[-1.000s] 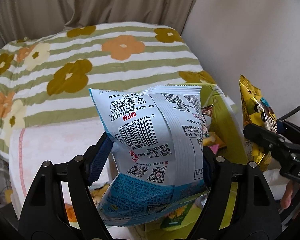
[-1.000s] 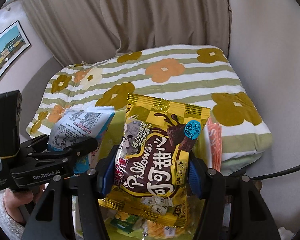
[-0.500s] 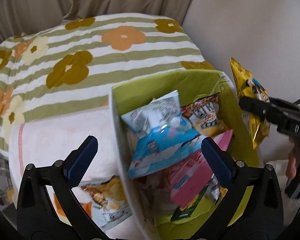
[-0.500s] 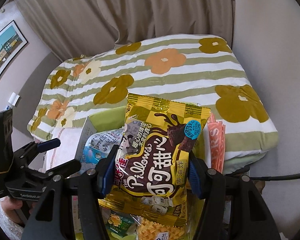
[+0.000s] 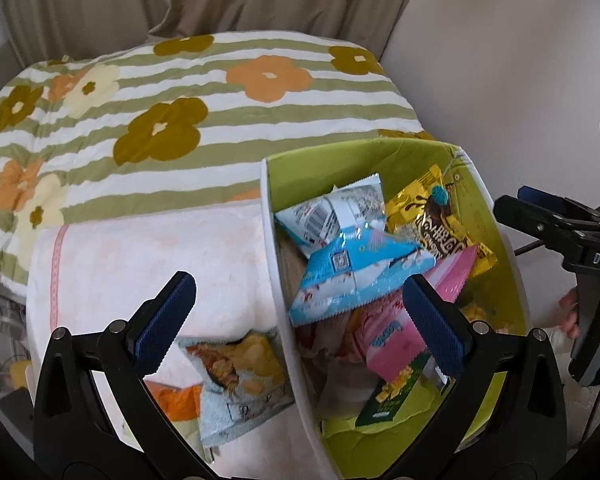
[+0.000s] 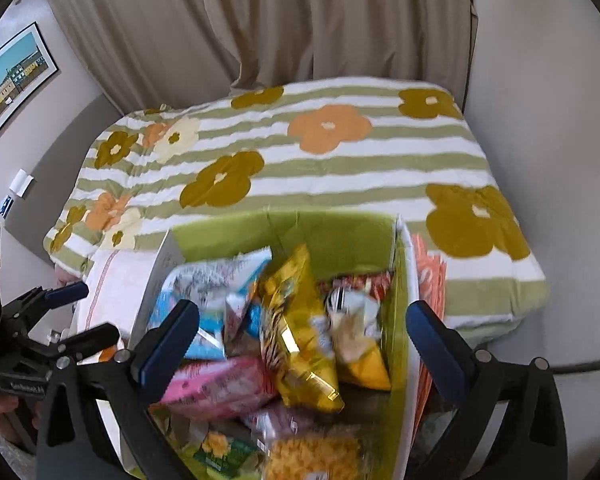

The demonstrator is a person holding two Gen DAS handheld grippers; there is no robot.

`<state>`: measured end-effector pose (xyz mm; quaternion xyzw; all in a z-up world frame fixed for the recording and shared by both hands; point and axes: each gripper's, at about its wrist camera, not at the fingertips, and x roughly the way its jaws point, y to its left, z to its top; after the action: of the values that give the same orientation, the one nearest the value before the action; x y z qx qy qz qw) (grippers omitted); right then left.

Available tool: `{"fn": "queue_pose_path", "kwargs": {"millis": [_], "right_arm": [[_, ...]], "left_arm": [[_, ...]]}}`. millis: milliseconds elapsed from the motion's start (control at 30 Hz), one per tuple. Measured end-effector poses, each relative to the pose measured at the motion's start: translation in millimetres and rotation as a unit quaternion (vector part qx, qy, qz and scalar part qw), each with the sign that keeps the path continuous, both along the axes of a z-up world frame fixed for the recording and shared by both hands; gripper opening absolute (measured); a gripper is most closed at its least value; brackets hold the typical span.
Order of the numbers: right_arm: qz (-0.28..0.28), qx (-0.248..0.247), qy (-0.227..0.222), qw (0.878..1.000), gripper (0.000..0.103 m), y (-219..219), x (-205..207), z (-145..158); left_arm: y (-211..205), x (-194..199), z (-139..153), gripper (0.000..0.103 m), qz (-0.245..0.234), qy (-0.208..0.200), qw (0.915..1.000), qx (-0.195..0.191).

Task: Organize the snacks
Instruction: 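Move both tools back toward the last two snack bags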

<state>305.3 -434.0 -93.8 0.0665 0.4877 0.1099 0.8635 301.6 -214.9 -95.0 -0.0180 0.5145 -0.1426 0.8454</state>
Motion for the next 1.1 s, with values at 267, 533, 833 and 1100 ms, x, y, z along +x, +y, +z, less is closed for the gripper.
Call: {"fn": "queue_pose_path", "kwargs": {"millis": [267,533,833,1100], "right_arm": [[0.020,0.011,-0.038,0.999,0.103,7,-18,26],[0.051,0.008,-0.074,0.996,0.103,39,-42,53],[0.051,0.004,-0.076,0.996,0.103,109,-72,54],[0.029,-0.001,-0.065,0.997,0.103,188,-90,43]], "left_arm": [[21,-33,11,0.102,0.035,-0.009,0.9992,0.017],[77,-65,25,0.102,0.078,-0.016,0.9963,0.032],[147,-93,24,0.102,0.077,-0.017,0.9966,0.023],[198,-113,14,0.102,0.011,-0.012,0.9993,0.032]]}}
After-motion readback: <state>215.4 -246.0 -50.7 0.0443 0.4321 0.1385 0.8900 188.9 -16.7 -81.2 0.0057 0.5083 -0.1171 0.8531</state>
